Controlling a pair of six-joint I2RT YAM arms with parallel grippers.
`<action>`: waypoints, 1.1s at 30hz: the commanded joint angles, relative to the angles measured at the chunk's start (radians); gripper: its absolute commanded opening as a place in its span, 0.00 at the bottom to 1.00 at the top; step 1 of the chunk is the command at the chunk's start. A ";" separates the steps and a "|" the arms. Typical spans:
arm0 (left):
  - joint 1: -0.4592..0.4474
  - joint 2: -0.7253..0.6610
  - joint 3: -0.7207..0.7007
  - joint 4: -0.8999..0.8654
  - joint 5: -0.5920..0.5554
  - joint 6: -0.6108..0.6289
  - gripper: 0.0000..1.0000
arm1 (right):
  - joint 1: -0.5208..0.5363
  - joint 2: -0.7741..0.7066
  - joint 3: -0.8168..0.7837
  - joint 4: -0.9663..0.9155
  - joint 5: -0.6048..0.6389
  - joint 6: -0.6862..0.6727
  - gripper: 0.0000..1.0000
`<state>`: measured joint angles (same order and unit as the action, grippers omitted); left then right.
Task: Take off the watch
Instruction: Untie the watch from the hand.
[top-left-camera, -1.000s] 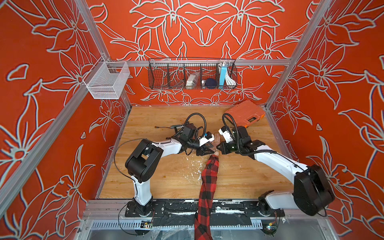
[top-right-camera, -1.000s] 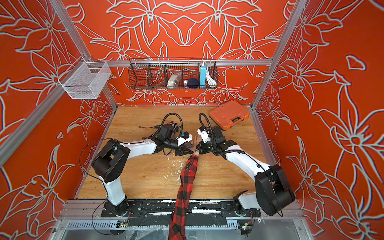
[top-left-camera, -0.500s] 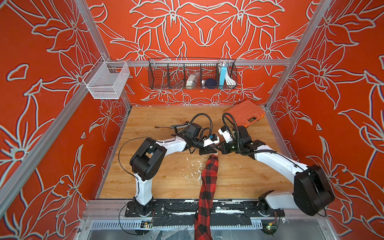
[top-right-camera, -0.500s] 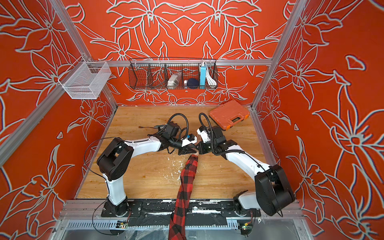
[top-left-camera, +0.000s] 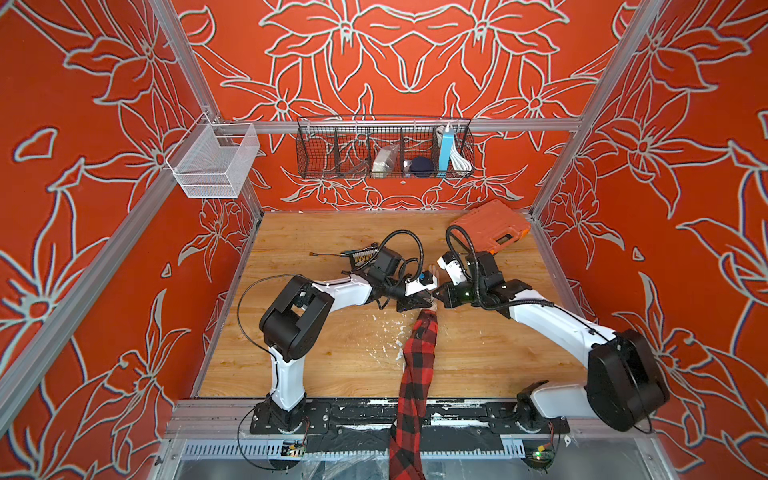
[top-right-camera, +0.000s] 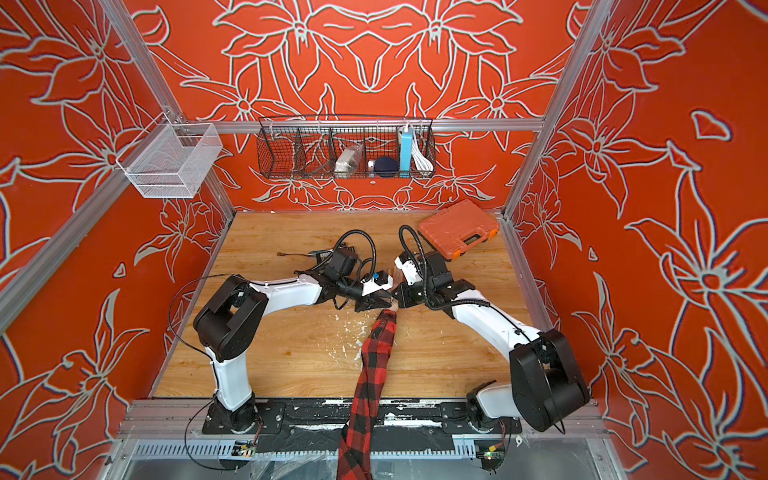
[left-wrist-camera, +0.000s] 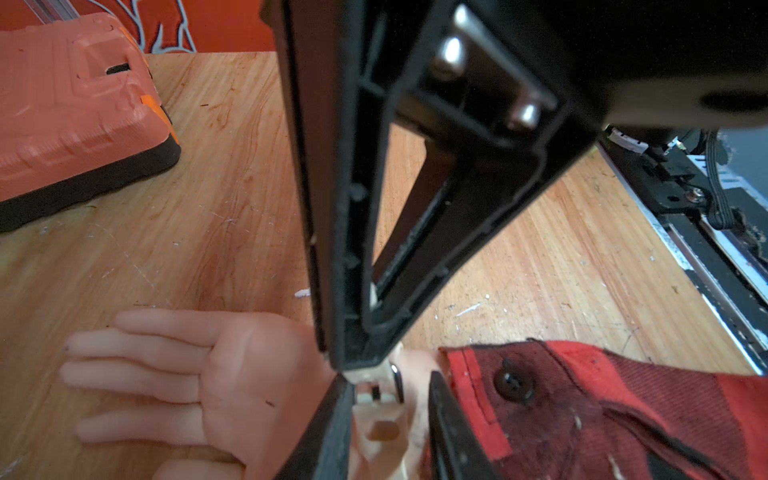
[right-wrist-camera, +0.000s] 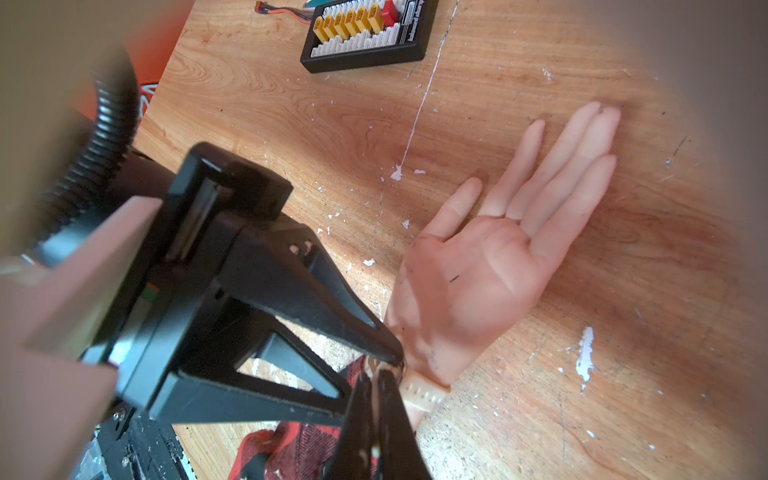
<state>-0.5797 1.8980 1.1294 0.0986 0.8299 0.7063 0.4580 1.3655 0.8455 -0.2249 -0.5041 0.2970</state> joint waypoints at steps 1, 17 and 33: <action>-0.003 -0.011 -0.011 0.012 0.004 0.017 0.28 | -0.008 -0.038 0.029 0.067 -0.028 -0.009 0.00; 0.004 -0.039 -0.052 0.049 0.007 0.016 0.35 | -0.009 -0.039 0.027 0.064 -0.030 -0.008 0.00; 0.013 -0.055 -0.083 0.140 0.005 -0.042 0.37 | -0.009 -0.040 0.026 0.062 -0.030 -0.008 0.00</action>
<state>-0.5743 1.8835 1.0588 0.2058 0.8101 0.6674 0.4572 1.3582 0.8455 -0.2276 -0.5110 0.2970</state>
